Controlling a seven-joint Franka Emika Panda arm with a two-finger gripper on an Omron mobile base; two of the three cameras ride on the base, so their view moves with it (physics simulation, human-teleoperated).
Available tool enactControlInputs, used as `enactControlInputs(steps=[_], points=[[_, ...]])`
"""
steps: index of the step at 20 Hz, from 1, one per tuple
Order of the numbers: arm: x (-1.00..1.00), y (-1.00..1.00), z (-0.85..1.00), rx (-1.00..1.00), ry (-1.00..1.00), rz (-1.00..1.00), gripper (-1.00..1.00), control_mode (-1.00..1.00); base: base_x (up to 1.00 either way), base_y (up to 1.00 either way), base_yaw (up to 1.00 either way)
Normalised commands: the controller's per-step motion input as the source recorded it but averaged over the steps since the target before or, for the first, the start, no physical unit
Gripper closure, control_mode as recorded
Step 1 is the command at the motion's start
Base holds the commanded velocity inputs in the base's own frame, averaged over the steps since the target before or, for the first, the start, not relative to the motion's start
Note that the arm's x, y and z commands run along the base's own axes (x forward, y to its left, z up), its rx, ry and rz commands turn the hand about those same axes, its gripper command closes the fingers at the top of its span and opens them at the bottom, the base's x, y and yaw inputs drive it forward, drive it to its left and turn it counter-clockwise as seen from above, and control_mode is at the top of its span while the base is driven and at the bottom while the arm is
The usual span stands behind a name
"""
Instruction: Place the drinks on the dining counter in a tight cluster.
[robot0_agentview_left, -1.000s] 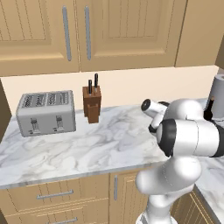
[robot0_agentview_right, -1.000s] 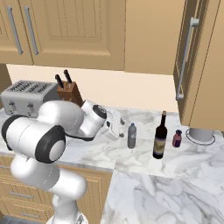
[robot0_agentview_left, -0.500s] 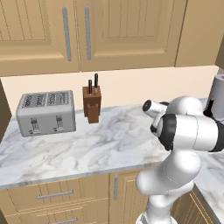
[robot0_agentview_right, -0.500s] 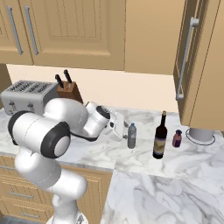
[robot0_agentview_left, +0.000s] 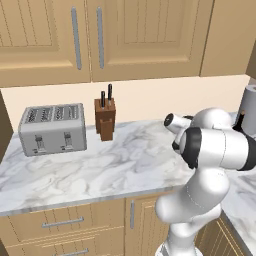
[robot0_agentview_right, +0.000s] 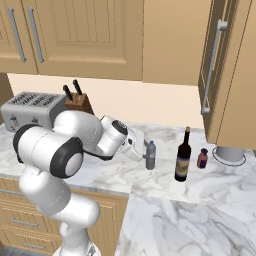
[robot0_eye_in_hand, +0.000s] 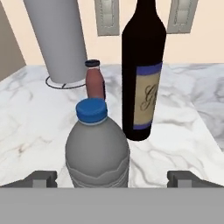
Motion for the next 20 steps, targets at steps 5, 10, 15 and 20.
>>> enactControlInputs(steps=[5,10,15,20], points=[[0.06,0.0,-0.26,-0.01,0.1,0.0,-1.0,-1.0,0.0,0.0,0.0],[0.06,0.0,-0.14,-0.02,0.09,0.0,-1.0,-1.0,0.0,0.0,0.0],[0.05,0.0,-0.02,0.0,0.03,0.0,-1.0,-1.0,0.0,0.0,0.0],[0.04,-0.12,0.0,0.0,0.0,0.0,-1.0,-1.0,0.0,0.0,0.0]])
